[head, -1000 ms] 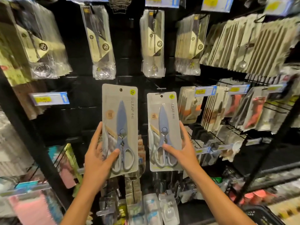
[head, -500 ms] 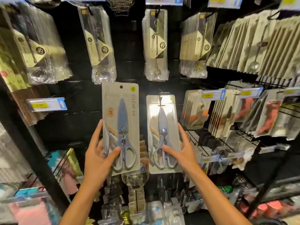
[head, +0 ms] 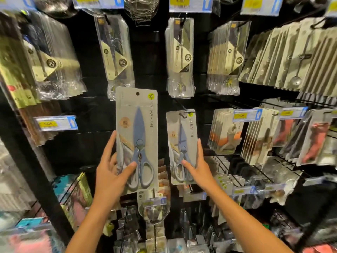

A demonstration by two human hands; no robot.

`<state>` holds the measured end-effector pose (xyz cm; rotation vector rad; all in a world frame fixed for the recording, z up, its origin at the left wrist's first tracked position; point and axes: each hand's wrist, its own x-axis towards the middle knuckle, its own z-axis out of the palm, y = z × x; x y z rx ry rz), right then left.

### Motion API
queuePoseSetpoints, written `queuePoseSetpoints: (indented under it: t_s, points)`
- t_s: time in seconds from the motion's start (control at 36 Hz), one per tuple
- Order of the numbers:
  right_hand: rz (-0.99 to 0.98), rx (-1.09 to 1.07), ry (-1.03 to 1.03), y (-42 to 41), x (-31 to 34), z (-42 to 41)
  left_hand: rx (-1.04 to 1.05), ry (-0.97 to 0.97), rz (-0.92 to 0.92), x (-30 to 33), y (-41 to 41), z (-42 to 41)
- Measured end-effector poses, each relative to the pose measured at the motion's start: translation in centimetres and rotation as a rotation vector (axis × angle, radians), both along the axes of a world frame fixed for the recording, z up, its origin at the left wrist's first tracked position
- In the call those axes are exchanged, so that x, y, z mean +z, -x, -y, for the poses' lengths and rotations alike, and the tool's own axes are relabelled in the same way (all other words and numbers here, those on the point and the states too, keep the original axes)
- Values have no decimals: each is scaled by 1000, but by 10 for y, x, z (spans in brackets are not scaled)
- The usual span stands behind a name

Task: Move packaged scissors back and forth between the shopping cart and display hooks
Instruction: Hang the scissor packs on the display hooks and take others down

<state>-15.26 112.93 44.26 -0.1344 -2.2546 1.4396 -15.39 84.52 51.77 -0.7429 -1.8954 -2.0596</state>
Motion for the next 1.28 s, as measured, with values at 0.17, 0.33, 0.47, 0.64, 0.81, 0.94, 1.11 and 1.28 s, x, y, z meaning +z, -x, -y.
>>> queuePoseSetpoints:
  t_s: [0.17, 0.33, 0.47, 0.64, 0.81, 0.94, 1.11, 1.28]
  points:
    - [53, -30, -92, 44, 1, -14, 19, -16, -13, 10, 5, -4]
    - [91, -106, -167, 80, -8, -29, 65, -10, -37, 13, 11, -7]
    - [132, -119, -198, 94, -10, -34, 72, -16, -62, 16, 11, -10]
    - [170, -137, -192, 103, -8, -37, 75, -15, -73, 20, 11, -9]
    - [333, -232, -225, 99, 7, -28, 63, -20, -81, 21, 9, -8]
    - [309, -153, -150, 72, 5, -16, 48, -39, -70, 20, 8, -2]
    - [117, 114, -19, 6, 26, 31, 23, -42, -55, 14, 7, 1]
    - [-29, 326, 46, -39, 61, 77, -10, -29, -49, 7, 2, -3]
